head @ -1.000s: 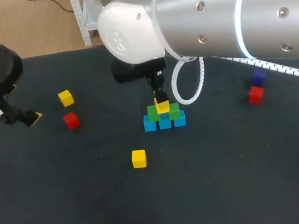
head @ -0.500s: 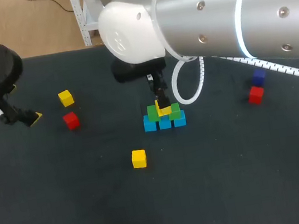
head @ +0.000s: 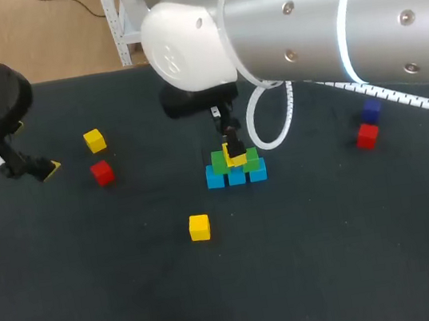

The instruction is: Place the blue cubes, place green cubes on the blue cubes, place the yellow cubes on the green cubes, then place the red cubes on the yellow cubes, and place purple cube on the red cubes.

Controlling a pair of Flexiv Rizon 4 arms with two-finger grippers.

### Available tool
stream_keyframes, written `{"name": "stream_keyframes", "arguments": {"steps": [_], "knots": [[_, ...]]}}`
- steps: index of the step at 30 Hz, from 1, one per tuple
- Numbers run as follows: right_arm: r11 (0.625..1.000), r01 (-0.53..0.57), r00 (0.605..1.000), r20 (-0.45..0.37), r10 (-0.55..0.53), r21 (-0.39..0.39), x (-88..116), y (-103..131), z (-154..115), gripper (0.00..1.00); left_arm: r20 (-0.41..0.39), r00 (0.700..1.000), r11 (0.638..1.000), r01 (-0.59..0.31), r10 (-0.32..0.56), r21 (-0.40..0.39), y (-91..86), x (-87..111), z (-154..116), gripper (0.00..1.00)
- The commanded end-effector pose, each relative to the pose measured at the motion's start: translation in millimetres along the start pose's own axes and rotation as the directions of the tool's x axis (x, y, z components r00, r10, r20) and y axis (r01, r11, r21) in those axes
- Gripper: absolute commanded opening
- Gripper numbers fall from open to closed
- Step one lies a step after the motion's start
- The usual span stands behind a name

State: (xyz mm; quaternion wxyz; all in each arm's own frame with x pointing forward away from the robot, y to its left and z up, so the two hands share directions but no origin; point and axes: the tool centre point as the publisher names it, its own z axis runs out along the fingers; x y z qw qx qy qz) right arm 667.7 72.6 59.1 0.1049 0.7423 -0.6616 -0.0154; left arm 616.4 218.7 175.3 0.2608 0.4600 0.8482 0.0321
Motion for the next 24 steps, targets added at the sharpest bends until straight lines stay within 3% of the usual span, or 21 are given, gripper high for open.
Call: {"name": "stream_keyframes", "arguments": {"steps": [1,12,24], "knots": [[1.0,0.0,1.0,0.003,0.0,0.002,0.9,0.9,0.2,1.0,0.003,1.0,1.0,-0.001,0.001,0.002,0.8,0.5,0.4,1.0],[1.0,-0.006,1.0,0.012,0.006,0.001,-1.4,-6.5,-3.7,1.0,0.003,1.0,1.0,-0.001,0.001,0.002,0.8,0.5,0.4,1.0],[0.992,-0.069,0.998,0.014,0.068,0.102,3.0,-9.5,-49.0,1.0,0.003,1.0,1.0,-0.001,0.001,0.002,0.8,0.5,0.4,1.0]]}}
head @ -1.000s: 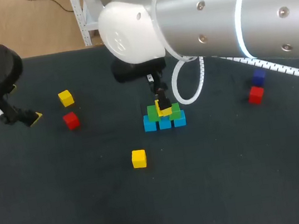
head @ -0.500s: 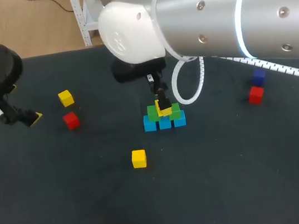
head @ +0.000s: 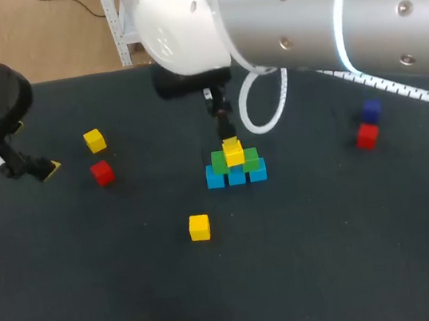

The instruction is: Place the blue cubes, place green cubes on the blue cubes, place the yellow cubes on the green cubes, then place the red cubes on the yellow cubes, and place purple cube on the red cubes.

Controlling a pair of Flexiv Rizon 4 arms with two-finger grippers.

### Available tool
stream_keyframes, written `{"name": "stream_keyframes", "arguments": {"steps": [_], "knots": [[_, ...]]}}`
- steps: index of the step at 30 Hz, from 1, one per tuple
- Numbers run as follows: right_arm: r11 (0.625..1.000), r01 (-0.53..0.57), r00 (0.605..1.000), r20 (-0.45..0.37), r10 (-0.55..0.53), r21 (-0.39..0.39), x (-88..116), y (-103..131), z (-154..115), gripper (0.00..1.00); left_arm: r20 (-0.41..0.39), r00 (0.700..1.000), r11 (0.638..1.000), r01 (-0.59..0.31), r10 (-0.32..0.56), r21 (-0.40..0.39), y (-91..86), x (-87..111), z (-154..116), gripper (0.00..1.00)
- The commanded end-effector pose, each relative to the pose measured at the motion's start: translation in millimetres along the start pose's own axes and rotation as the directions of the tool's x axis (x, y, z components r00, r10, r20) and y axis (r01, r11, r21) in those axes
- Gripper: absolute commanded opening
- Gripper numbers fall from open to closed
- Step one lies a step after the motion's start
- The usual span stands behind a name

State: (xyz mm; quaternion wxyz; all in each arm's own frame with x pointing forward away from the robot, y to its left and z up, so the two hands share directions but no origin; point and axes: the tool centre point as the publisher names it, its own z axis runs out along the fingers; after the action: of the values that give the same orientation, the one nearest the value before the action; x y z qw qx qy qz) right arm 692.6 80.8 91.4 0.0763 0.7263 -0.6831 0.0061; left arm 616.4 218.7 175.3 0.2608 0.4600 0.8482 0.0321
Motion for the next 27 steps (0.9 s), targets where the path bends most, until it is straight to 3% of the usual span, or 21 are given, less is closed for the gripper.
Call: {"name": "stream_keyframes", "arguments": {"steps": [1,12,13,14,15,16,21,27], "knots": [[0.999,-0.018,1.0,-0.004,0.018,0.043,5.6,10.0,-17.8,1.0,0.003,1.0,1.0,-0.001,0.001,0.002,0.9,0.6,0.4,1.0],[0.993,-0.065,0.997,-0.028,0.068,0.102,12.9,37.6,-47.7,1.0,0.003,1.0,1.0,-0.001,0.001,0.002,0.9,0.6,0.4,1.0],[0.992,-0.067,0.997,-0.028,0.071,0.103,13.6,41.1,-48.2,0.84,0.003,1.0,1.0,-0.001,0.001,0.002,0.9,0.6,0.4,1.0],[0.992,-0.07,0.997,-0.028,0.074,0.101,13.9,43.4,-48.0,0.47,0.003,1.0,1.0,-0.001,0.001,0.002,0.9,0.6,0.4,1.0],[0.993,-0.073,0.997,-0.029,0.076,0.097,14.4,45.9,-47.3,0.28,0.003,1.0,1.0,-0.001,0.001,0.002,0.9,0.6,0.4,1.0],[0.993,-0.08,0.996,-0.03,0.083,0.089,15.1,48.6,-46.2,0.02,0.003,1.0,1.0,-0.001,0.001,0.002,0.9,0.6,0.4,1.0],[0.995,-0.081,0.996,-0.025,0.083,0.065,14.4,62.1,-37.3,0.0,0.003,1.0,1.0,-0.001,0.001,0.002,0.9,0.6,0.4,1.0],[0.999,-0.032,0.999,0.001,0.032,0.043,-4.7,73.5,-22.9,0.0,0.003,1.0,1.0,-0.001,0.001,0.002,0.9,0.6,0.4,1.0]]}}
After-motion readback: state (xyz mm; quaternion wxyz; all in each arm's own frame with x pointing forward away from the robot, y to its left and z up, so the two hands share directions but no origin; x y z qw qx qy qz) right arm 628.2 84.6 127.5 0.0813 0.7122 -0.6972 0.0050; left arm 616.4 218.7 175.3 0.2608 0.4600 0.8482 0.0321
